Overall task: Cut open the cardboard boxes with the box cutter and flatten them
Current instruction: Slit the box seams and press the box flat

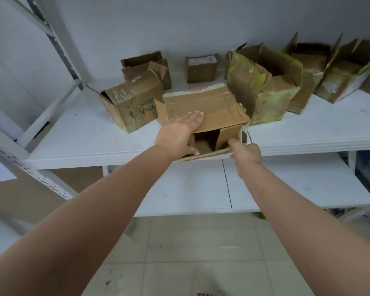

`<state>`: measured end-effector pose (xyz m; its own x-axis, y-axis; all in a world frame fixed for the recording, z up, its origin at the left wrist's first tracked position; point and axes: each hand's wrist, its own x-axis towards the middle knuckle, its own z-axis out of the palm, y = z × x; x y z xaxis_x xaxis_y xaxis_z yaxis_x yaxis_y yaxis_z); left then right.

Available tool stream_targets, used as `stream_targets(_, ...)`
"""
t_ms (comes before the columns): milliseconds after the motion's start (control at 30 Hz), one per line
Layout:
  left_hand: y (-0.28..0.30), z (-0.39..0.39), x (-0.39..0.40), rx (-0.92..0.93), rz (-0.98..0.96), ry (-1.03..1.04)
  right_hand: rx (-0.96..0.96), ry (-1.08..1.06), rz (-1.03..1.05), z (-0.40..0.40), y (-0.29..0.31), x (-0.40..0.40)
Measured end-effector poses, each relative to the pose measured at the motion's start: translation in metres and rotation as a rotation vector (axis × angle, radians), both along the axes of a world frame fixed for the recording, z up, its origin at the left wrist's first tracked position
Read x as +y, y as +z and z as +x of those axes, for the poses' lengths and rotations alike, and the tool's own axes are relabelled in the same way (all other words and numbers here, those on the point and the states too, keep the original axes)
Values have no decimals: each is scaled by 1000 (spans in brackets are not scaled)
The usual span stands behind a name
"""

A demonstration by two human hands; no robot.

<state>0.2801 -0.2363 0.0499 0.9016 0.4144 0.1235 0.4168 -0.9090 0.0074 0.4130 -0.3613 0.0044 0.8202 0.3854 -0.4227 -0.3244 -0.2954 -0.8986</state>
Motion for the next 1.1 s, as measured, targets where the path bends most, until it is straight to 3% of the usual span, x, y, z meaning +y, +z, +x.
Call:
stream_targets(133, 0, -1, 0, 23, 19, -12, 142, -22, 57, -4, 1, 5)
stream_targets(300, 4, -2, 10, 52, -52, -54, 168, 39, 62, -1, -25, -17)
stream_targets(600, -3, -2, 2, -203, -84, 47, -151, 2, -153, -9, -71, -22)
stream_targets(833, -14, 9, -4, -367, 23, 180, -305, 3, -253, -12, -60, -26)
stream_targets(1100, -13, 7, -9, -355, -1, 179, -611, 29, -172, -20, -8, -15)
